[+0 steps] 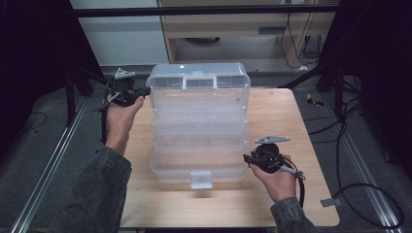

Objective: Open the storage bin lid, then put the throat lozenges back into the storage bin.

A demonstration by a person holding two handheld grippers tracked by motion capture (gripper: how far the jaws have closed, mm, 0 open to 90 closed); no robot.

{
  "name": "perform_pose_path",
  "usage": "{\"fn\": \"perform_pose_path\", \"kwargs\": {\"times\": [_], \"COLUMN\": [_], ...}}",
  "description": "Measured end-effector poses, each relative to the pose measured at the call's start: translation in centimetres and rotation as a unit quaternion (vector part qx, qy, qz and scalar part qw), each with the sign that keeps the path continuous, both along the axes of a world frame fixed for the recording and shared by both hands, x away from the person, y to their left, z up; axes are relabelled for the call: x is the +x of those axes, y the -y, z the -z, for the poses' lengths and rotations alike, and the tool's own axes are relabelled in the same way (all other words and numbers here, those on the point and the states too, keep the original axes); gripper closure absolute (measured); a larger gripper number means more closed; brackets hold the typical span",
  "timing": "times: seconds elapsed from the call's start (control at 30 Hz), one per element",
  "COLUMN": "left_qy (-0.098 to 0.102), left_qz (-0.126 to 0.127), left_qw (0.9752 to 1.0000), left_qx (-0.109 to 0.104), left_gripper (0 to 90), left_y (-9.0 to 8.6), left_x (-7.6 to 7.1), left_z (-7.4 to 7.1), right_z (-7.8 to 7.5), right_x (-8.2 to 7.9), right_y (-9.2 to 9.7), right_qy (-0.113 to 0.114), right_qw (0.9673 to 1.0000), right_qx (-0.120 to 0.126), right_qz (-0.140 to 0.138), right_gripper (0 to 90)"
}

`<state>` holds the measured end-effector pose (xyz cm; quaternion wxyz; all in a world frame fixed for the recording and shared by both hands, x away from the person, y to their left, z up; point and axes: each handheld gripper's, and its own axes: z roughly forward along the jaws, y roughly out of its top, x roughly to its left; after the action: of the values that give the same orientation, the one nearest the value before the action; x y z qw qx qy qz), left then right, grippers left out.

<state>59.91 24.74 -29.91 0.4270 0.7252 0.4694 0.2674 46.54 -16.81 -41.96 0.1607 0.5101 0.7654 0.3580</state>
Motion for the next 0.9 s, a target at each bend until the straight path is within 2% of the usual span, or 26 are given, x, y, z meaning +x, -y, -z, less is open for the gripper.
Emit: {"fn": "perform_pose_path", "kwargs": {"times": [0.9], "left_qy": [-0.005], "left_qz": [-0.004], "left_qw": [1.0000], "left_qx": [-0.004], "left_gripper": [85.3], "left_y": [0.0], "left_x": [1.2], "left_z": [0.1], "right_z": [0.1], "right_x": [0.1], "right_y": [-0.1], "right_qy": [0.000], "right_qw": [1.0000], "right_qx": [0.001], "right_qz": [0.001], "right_gripper": [65.5]}}
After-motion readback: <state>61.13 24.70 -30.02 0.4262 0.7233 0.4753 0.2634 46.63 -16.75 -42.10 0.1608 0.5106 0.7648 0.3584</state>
